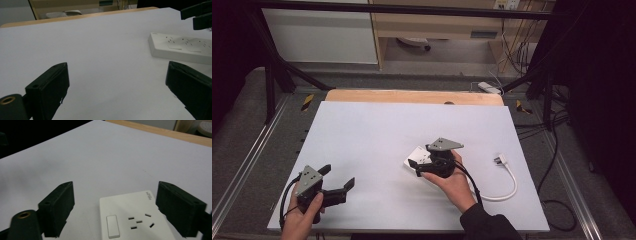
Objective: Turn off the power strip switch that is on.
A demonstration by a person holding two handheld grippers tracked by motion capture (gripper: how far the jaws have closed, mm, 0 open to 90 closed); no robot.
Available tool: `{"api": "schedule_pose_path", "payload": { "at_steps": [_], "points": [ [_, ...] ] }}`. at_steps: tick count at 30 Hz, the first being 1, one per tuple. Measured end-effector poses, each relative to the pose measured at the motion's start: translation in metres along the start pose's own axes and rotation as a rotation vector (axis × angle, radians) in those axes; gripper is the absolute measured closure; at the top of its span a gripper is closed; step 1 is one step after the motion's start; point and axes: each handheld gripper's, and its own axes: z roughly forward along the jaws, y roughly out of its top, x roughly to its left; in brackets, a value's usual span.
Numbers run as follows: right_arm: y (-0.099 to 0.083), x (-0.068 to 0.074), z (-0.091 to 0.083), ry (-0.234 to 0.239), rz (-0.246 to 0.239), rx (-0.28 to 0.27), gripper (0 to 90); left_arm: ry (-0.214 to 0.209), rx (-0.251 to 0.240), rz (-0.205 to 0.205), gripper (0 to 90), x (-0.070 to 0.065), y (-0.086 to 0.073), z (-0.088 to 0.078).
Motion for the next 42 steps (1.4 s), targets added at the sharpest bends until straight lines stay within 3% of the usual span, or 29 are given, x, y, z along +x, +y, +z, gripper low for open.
{"api": "schedule_pose_path", "payload": {
  "at_steps": [7, 14, 18, 34, 42],
  "points": [
    [0.005, -0.001, -0.007, -0.067, -0.015, -0.058, 7.8, 0.003, -0.004, -0.021, 5.1, 0.002, -0.001, 0.0],
    [0.014, -0.009, -0.025, -0.048, -0.011, -0.106, 1.6, 0.005, -0.006, -0.031, 5.1, 0.003, -0.001, 0.0],
    [0.018, -0.012, -0.033, -0.061, -0.028, -0.116, 1.7, 0.007, -0.01, -0.032, 5.1, 0.003, -0.001, -0.001],
    [0.018, -0.036, -0.073, -0.125, -0.023, -0.161, 4.0, 0.006, -0.014, -0.036, 5.1, 0.004, 0.0, -0.002],
    [0.011, -0.048, -0.093, -0.191, -0.028, -0.208, 5.3, 0.005, -0.023, -0.04, 5.0, 0.004, 0.0, -0.003]
  ]
}}
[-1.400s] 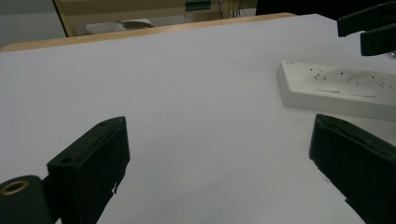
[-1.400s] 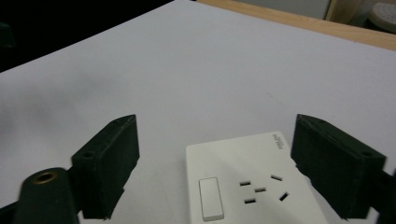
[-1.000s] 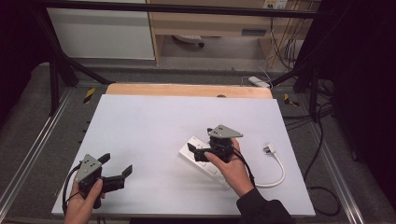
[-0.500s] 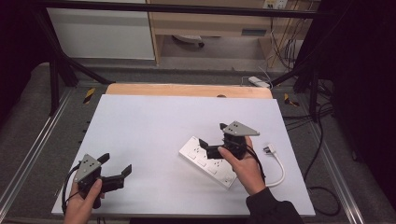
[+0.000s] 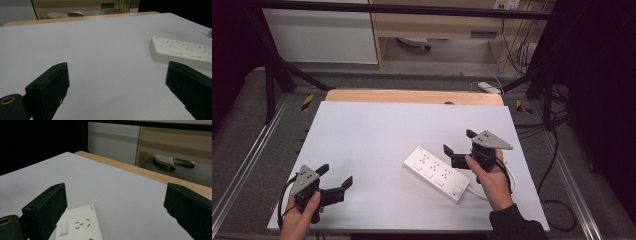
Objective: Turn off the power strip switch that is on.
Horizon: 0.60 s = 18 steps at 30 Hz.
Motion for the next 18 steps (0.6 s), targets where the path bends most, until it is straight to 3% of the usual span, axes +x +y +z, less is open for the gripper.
{"api": "schedule_pose_path", "payload": {
  "at_steps": [8, 18],
  "points": [
    [-0.003, -0.014, -0.018, -0.039, -0.022, -0.036, 6.1, 0.0, -0.003, -0.001, 5.1, 0.001, 0.0, -0.001],
    [-0.015, -0.037, -0.044, -0.08, 0.007, -0.05, 3.1, -0.002, -0.009, -0.009, 5.1, 0.001, 0.001, -0.001]
  ]
}}
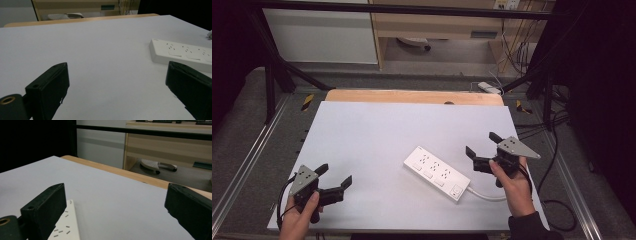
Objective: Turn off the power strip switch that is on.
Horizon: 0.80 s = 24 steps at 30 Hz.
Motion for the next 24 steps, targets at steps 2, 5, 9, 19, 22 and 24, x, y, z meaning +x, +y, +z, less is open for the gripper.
{"api": "schedule_pose_path", "payload": {
  "at_steps": [2, 5, 9, 19, 22, 24],
  "points": [
    [-0.002, -0.005, -0.006, -0.012, 0.007, -0.001, 1.8, 0.0, -0.002, -0.001, 5.1, 0.0, 0.0, 0.0],
    [-0.007, -0.014, -0.014, -0.026, 0.013, 0.005, 1.7, -0.002, -0.002, -0.003, 5.1, 0.0, 0.0, 0.0],
    [-0.019, -0.025, -0.024, -0.053, 0.028, 0.027, 1.7, -0.002, -0.002, -0.002, 5.1, 0.0, 0.0, 0.0],
    [-0.06, -0.033, -0.038, -0.052, 0.039, 0.111, 2.2, 0.001, 0.001, 0.0, 5.1, 0.0, 0.0, 0.0],
    [-0.072, -0.031, -0.04, -0.033, 0.037, 0.159, 2.5, 0.002, -0.002, 0.002, 5.0, 0.0, 0.0, -0.001],
    [-0.079, -0.03, -0.041, -0.028, 0.034, 0.181, 2.5, 0.002, -0.002, 0.0, 5.1, 0.0, 0.0, -0.001]
  ]
}}
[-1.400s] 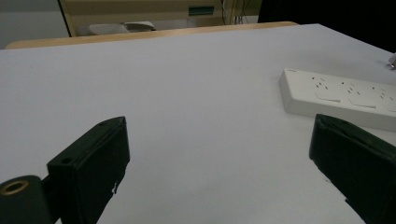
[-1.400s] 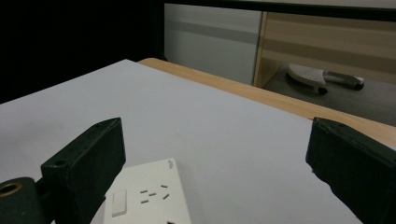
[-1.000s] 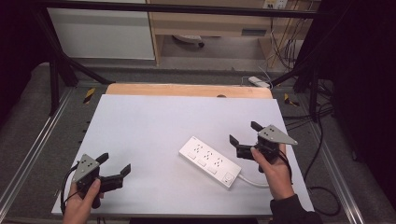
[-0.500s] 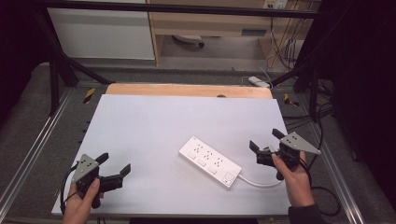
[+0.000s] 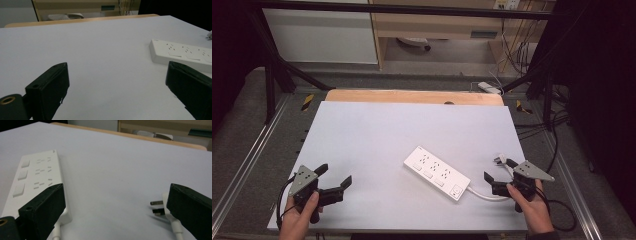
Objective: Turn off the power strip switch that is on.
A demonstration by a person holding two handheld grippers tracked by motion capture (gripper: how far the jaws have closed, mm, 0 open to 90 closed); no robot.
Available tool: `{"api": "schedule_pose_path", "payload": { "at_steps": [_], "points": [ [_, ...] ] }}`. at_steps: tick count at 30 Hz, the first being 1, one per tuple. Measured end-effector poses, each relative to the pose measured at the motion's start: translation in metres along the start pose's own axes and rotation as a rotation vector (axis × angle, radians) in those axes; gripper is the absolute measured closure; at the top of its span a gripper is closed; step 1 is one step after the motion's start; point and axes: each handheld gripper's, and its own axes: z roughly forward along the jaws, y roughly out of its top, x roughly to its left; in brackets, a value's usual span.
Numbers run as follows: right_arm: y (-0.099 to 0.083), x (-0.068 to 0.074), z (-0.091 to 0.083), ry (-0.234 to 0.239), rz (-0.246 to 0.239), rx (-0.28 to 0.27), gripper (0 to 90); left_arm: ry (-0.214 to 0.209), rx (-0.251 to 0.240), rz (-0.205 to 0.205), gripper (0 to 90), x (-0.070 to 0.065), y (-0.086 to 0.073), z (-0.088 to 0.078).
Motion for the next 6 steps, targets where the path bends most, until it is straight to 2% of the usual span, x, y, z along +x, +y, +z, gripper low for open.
{"api": "schedule_pose_path", "payload": {
  "at_steps": [6],
  "points": [
    [-0.0054, -0.0043, -0.0019, -0.017, 0.021, 0.02, 2.4, -0.002, 0.002, 0.008, 5.1, -0.0001, 0.0003, 0.0001]
  ]
}}
